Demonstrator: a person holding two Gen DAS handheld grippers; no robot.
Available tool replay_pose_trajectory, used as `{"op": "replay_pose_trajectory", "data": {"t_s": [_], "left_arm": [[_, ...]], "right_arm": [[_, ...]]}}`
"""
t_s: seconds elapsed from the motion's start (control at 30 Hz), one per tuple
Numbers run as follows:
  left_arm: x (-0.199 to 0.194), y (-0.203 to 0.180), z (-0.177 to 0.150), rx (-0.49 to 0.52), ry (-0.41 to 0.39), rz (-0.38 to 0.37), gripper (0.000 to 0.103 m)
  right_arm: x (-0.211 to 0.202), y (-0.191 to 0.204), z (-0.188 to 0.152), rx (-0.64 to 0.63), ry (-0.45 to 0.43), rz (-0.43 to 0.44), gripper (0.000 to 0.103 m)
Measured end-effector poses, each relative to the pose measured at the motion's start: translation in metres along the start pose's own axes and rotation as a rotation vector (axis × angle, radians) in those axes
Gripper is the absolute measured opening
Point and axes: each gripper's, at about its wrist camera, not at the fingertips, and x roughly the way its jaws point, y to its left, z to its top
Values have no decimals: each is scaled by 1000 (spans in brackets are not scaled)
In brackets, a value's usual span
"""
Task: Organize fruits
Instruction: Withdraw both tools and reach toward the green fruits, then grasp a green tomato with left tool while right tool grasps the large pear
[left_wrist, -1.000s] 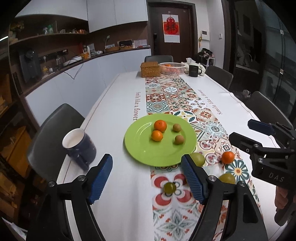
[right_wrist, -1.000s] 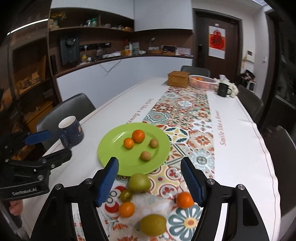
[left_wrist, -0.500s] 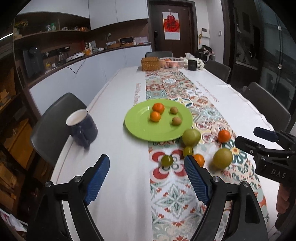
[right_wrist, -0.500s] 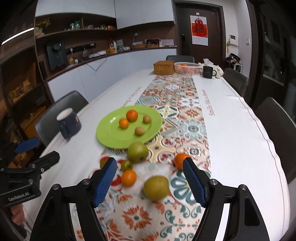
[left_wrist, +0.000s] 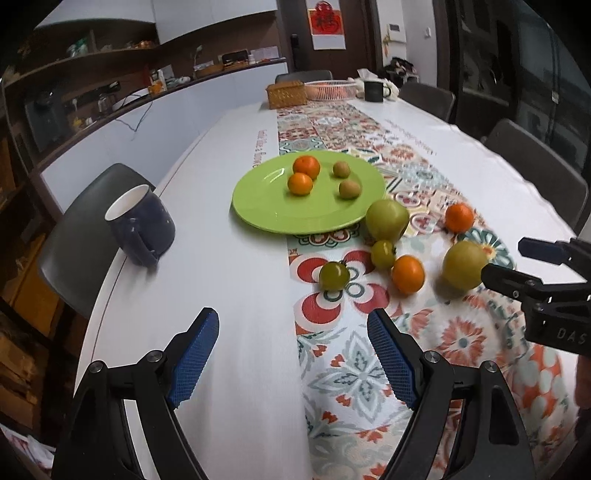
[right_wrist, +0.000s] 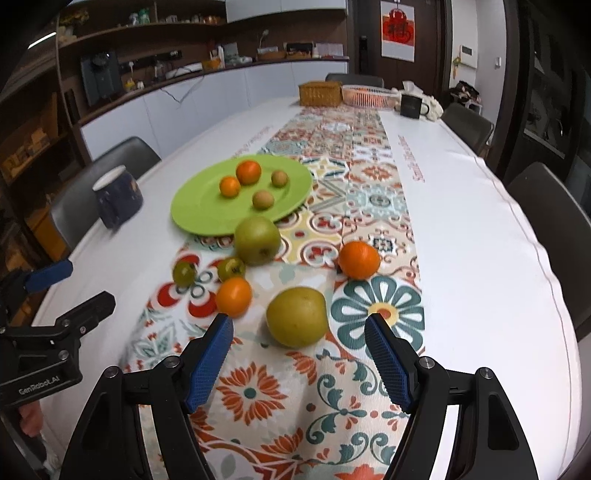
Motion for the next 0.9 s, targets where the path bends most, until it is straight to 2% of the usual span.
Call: {"op": "replay_pose_trajectory", "data": {"t_s": [0.47,0.57,0.73,0.83,0.9], "left_arm": [[57,-9,16,58,41,-85,82],[69,-12,21,62,57,-76,76],[82,-15,27,51,89,-121,64],[89,-16,29,44,104,-129,55],[92,-17,28,33,119,-145,45]], "right_arm": [[37,-2,-4,-18,74,-19,73],[44,-4,-3,-13,87,-11,67],[51,-5,0,-7,86,11,63],[53,-3,1,-13,83,19,60],[56,-3,1,-14,89,26,57]]}}
